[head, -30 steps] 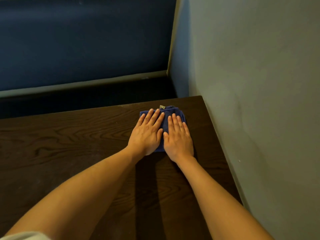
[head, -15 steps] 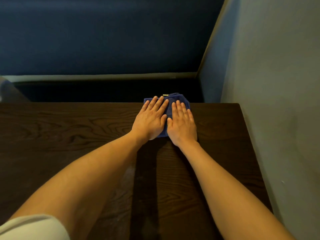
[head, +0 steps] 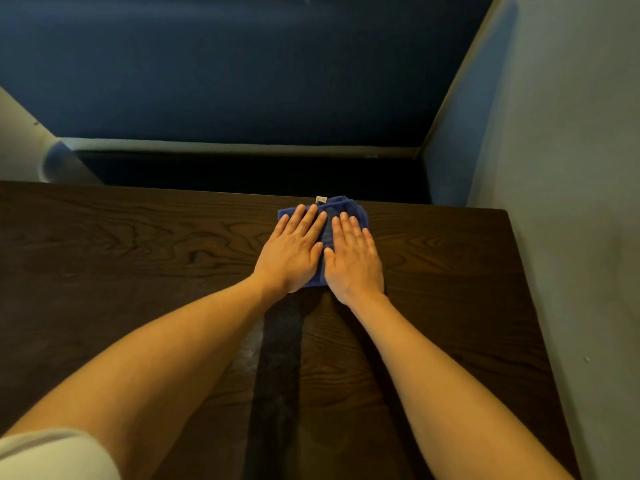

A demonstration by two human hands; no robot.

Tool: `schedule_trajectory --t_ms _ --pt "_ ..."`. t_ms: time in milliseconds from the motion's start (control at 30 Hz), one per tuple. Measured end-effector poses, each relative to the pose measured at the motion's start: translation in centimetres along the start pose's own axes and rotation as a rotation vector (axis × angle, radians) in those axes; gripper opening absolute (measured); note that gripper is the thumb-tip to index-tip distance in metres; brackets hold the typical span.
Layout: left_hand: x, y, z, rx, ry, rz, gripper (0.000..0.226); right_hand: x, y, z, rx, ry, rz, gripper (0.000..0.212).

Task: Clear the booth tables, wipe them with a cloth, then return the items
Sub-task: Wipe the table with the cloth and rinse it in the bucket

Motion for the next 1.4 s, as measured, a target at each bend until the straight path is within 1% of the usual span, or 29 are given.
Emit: schedule_trajectory --t_ms 133,300,467,667,800,933,1100,1200,1300,1400 --pt "2.2 -0.5 0.5 0.0 0.008 0.021 0.054 1.9 -0.1 1.2 -0.04 0.012 0.012 0.059" --pt "5.2 -1.2 0.0 0.074 0.008 0.09 0.057 5.4 -0.4 2.1 -0.088 0.019 0.016 0.059" --pt "8.9 -1.4 -1.3 0.103 -0.029 0.14 0.058 9.4 -1.1 3.0 -0.119 -0.012 0.035 0.059" --pt "14.2 -2.6 -3.2 0.057 -0.05 0.169 0.059 15.2 -2.5 3.8 -0.135 -0.068 0.056 0.06" --pt "17.9 -3.4 -4.6 0.014 -0.092 0.173 0.059 19.2 -3.1 4.6 -0.128 -0.106 0.036 0.057" --pt "21.4 -4.3 -5.8 -0.008 -0.119 0.18 0.066 23.1 -4.1 5.3 -0.125 -0.144 0.047 0.068" --pt "25.1 -4.9 -7.3 0.009 -0.158 0.213 0.067 27.2 -5.2 5.8 -0.116 -0.202 0.076 0.065" --pt "25.7 -4.6 -7.7 0.056 -0.137 0.215 0.068 28.0 -4.7 5.7 -0.132 -0.225 0.068 0.062" --pt "25.3 -4.5 -7.8 0.076 -0.105 0.2 0.065 27.7 -4.7 5.9 -0.167 -0.154 0.089 0.067" --pt "24.7 -4.6 -7.8 0.072 -0.078 0.16 0.063 27.1 -3.9 5.1 -0.141 -0.127 0.049 0.067"
Point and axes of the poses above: each hand's wrist, its own x-axis away from the middle knuckle, its own y-axis out of the back of the hand, z = x × y, the point moved 10 cm from there along -x, towards the middle knuckle, and after that the axes turned 10 degrees about y, right-handed, at the moved point
